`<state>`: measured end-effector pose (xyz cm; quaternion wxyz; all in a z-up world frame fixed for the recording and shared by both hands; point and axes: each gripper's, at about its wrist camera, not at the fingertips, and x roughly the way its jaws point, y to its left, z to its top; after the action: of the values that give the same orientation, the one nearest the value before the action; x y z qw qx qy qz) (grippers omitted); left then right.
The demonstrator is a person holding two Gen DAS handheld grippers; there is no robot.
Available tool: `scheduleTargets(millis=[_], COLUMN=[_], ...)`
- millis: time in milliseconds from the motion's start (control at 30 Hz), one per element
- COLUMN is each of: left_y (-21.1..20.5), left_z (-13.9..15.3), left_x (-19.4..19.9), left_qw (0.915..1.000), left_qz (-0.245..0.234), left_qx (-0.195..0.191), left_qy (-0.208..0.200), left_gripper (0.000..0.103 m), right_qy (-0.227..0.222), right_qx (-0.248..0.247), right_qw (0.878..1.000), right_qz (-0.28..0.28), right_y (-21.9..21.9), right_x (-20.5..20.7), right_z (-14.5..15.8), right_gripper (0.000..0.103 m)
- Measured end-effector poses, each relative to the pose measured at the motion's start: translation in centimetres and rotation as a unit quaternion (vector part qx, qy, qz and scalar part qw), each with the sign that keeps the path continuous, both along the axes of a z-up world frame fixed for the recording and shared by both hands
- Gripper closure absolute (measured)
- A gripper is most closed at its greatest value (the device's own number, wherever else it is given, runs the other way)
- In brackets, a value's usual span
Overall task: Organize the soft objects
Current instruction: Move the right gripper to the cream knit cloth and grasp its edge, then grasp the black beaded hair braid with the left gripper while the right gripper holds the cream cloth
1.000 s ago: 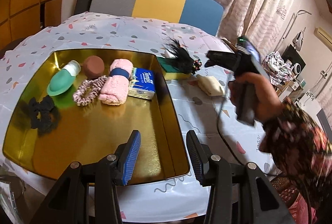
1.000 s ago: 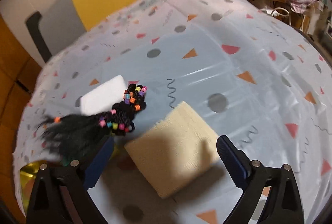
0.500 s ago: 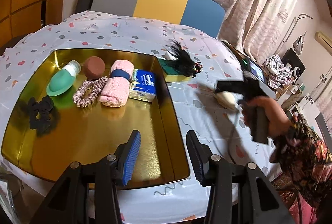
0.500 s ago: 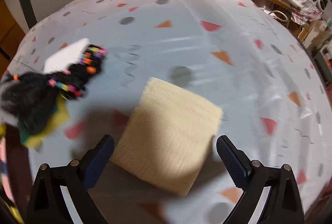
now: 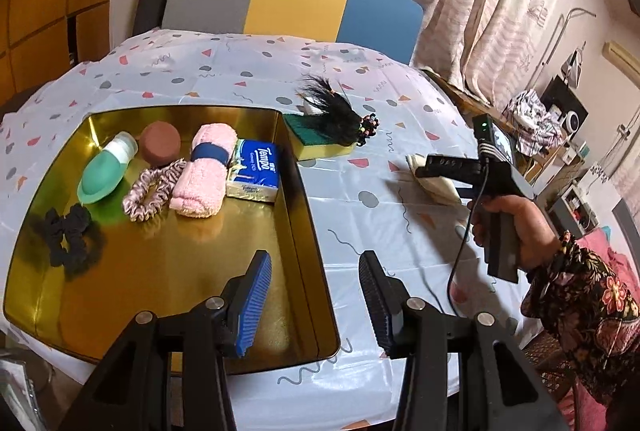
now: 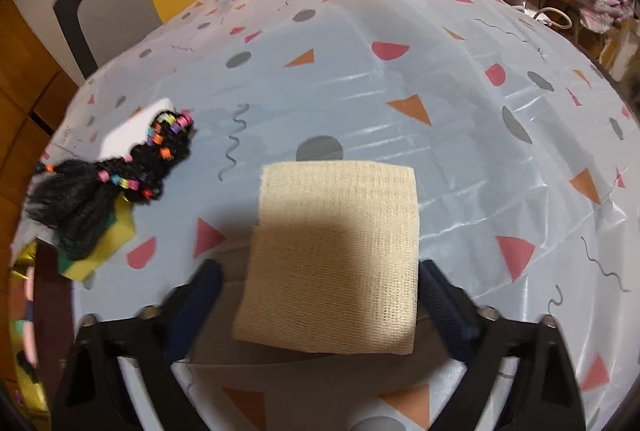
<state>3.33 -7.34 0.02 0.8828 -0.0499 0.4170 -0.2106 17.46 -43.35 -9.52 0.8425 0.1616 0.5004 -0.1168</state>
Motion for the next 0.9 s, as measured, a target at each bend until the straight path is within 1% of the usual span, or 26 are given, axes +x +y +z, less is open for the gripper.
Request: scheduleTargets(millis=[33, 67, 100, 133, 300, 367, 400, 467, 567, 700, 767, 833, 900], left_y=[-0.2, -0.5, -1.0, -1.4, -3.9, -4.8, -5.3, -6.6, -8.6, -11.7, -13.2, -14.3, -15.6], left_z=[0.1, 0.3, 0.5, 0.7, 2.0, 2.4, 2.6, 2.8, 2.9, 2.5, 1.8, 1.2, 0.7], left_x=[0.1, 0.2, 0.4, 0.6, 2.4, 3.6, 4.4, 6.3, 8.9, 12.3, 14.0, 15.3, 16.7], left_qw=[1.0000, 1.0000, 0.9999, 0.9999, 0.9989, 0.9985, 0.9984, 0.9982, 0.9979, 0.9940, 0.9906, 0.9878, 0.9853], left_qz=[-0.002, -0.004, -0.006, -0.009, -0.028, -0.029, -0.031, -0.027, -0.027, -0.028, -0.025, -0.025, -0.031], left_qx=[0.001, 0.004, 0.008, 0.012, 0.030, 0.038, 0.041, 0.051, 0.057, 0.102, 0.132, 0.150, 0.166], left_qy=[-0.001, -0.003, -0.006, -0.007, -0.021, -0.024, -0.025, -0.017, -0.014, -0.027, -0.028, -0.033, -0.026], left_gripper=[0.057, 0.057, 0.057, 0.057, 0.057, 0.057, 0.057, 0.057, 0.057, 0.055, 0.052, 0.046, 0.045], right_qy=[0.002, 0.009, 0.011, 0.014, 0.026, 0.027, 0.027, 0.026, 0.018, 0.008, 0.003, 0.003, 0.007], right_qx=[-0.022, -0.033, -0.033, -0.036, -0.011, -0.011, -0.007, 0.013, 0.038, 0.054, 0.062, 0.069, 0.082], right_qw=[1.000, 0.999, 0.999, 0.999, 0.999, 0.999, 0.999, 0.999, 0.999, 0.998, 0.998, 0.997, 0.996], right_qz=[0.002, 0.009, 0.011, 0.010, 0.023, 0.030, 0.028, 0.019, 0.019, 0.023, 0.023, 0.022, 0.017], right_y=[0.4, 0.6, 0.5, 0.4, -0.8, -1.3, -1.7, -2.2, -2.3, -2.1, -2.2, -2.4, -2.7], right_x=[-0.1, -0.1, 0.1, 0.0, -0.9, -1.4, -1.8, -2.2, -1.8, -1.9, -2.0, -2.0, -2.2], right_z=[0.1, 0.2, 0.1, 0.2, 0.6, 0.6, 0.6, 0.8, 0.7, 1.2, 1.4, 1.4, 1.3], right_gripper=[0.024, 0.026, 0.030, 0.037, 0.049, 0.055, 0.056, 0.062, 0.065, 0.067, 0.067, 0.067, 0.067])
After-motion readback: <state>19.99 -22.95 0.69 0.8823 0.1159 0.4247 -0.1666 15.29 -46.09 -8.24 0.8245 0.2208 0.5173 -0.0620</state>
